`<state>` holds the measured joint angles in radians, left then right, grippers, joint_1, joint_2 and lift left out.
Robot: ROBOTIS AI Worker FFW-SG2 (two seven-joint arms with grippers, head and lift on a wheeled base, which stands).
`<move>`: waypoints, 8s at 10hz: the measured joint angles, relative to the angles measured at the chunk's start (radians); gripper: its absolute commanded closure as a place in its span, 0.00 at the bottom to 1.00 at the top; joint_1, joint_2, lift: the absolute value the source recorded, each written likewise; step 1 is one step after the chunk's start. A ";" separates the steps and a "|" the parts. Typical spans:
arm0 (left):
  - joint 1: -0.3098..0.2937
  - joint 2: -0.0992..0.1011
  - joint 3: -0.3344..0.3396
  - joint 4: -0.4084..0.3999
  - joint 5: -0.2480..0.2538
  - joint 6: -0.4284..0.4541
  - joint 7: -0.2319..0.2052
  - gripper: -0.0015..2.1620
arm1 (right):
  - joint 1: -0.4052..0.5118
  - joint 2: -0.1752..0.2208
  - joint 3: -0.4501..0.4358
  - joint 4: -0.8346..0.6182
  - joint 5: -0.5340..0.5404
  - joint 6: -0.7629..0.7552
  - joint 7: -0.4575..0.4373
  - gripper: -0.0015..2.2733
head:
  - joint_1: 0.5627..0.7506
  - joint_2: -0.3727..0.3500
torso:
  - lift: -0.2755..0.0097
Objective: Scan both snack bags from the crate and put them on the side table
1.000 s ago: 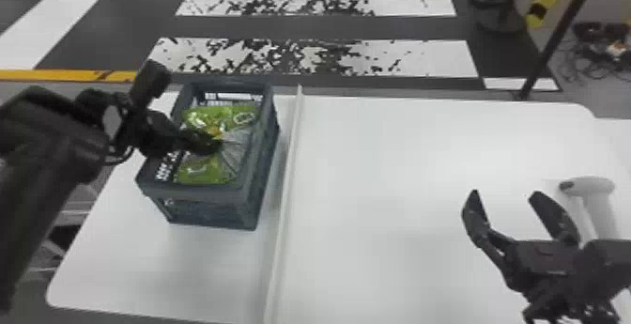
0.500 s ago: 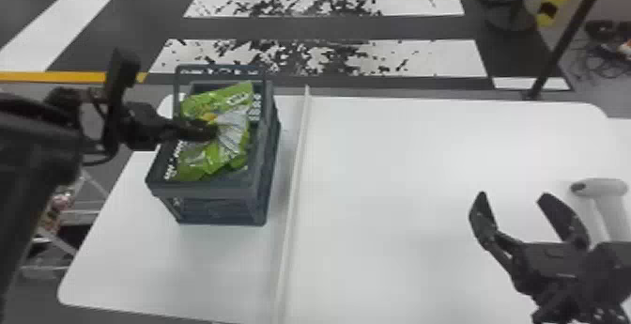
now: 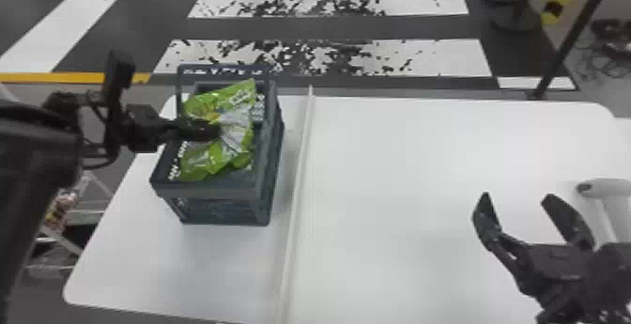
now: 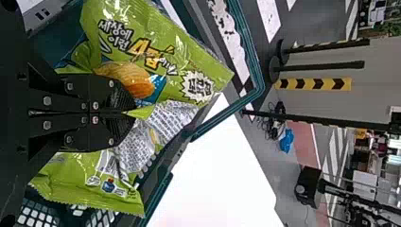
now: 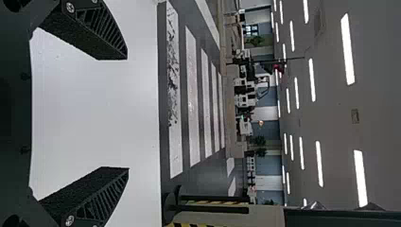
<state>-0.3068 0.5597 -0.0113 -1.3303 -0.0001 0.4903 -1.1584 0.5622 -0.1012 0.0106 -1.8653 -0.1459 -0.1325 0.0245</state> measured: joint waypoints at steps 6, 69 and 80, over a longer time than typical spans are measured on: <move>0.010 -0.007 0.063 0.142 0.159 -0.139 -0.036 0.99 | 0.000 0.001 0.004 0.000 0.000 0.000 0.000 0.04 | 0.70 0.69 | 0.66; 0.882 -0.440 0.380 -0.701 0.338 -0.451 0.598 0.04 | -0.232 -0.006 0.108 0.167 0.154 0.484 0.118 0.99 | 0.70 0.80 | 0.66; 0.882 -0.443 0.374 -0.674 0.347 -0.454 0.589 0.04 | -0.026 -0.012 0.076 -0.163 0.155 0.496 0.124 0.99 | 0.70 0.81 | 0.66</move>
<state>0.5752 0.1168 0.3626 -2.0044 0.3467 0.0359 -0.5696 0.5362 -0.1132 0.0863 -2.0282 0.0090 0.3637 0.1489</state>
